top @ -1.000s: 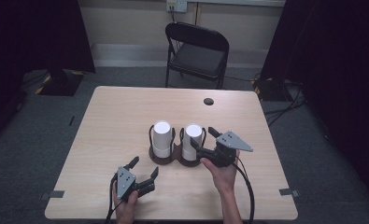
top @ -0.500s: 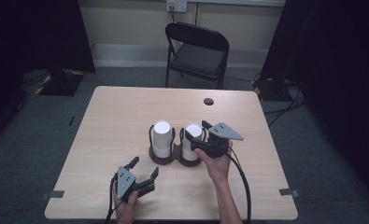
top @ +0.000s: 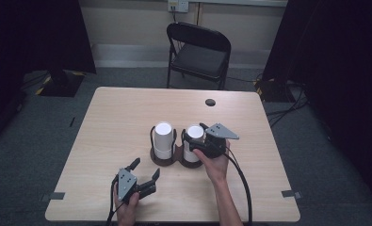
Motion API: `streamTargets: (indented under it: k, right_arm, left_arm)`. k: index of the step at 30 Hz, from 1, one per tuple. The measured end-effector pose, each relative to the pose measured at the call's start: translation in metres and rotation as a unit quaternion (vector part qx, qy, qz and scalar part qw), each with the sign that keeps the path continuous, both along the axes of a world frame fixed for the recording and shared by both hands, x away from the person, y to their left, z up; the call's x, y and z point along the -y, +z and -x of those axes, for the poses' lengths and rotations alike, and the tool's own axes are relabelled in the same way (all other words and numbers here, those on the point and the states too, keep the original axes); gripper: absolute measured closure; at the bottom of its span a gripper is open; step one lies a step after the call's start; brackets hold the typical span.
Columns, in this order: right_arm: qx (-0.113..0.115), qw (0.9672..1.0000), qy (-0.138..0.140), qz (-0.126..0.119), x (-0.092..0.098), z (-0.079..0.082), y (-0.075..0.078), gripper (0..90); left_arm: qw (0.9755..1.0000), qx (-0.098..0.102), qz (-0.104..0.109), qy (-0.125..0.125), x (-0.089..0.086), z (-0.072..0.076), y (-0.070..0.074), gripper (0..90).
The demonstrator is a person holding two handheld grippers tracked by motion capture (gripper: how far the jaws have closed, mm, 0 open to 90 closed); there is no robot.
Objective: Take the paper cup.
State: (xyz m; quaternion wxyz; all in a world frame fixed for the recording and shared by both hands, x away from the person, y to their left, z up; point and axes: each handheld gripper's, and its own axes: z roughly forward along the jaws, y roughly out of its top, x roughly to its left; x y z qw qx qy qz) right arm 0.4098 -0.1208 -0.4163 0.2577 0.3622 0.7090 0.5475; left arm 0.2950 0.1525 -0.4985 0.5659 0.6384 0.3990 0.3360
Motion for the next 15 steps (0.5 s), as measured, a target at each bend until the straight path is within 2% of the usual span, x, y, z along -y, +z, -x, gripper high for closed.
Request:
streamTargets:
  k: [2,6,9,11,13,15]
  right_arm:
    - [-0.001,1.0,0.001,0.008,-0.0025,-0.001,-0.0017,28.4]
    - [-0.005,1.0,-0.003,0.007,-0.0033,-0.0023,-0.0033,29.4]
    - [-0.007,0.9998,-0.005,0.018,-0.0046,-0.0026,-0.004,31.6]
    - [-0.012,0.9996,-0.006,0.024,-0.0046,-0.003,-0.0044,32.1]
    - [-0.012,0.9996,-0.005,0.025,-0.0047,-0.0029,-0.0042,32.4]
    - [-0.005,0.9996,-0.005,0.029,-0.0051,-0.0022,-0.0025,32.8]
  left_arm:
    - [1.0,0.0,0.001,0.0,-0.0001,0.0,0.0,18.6]
    - [1.0,-0.002,0.002,-0.003,0.0,-0.0006,0.0001,18.6]
    - [1.0,-0.003,0.002,-0.004,-0.0001,-0.0008,0.0001,18.6]
    - [1.0,-0.004,0.003,-0.005,-0.0008,-0.0009,0.0001,23.2]
    - [1.0,-0.005,0.004,-0.002,-0.0006,-0.001,0.0001,24.8]
    - [1.0,-0.004,0.001,-0.007,-0.0001,-0.0012,0.0002,22.8]
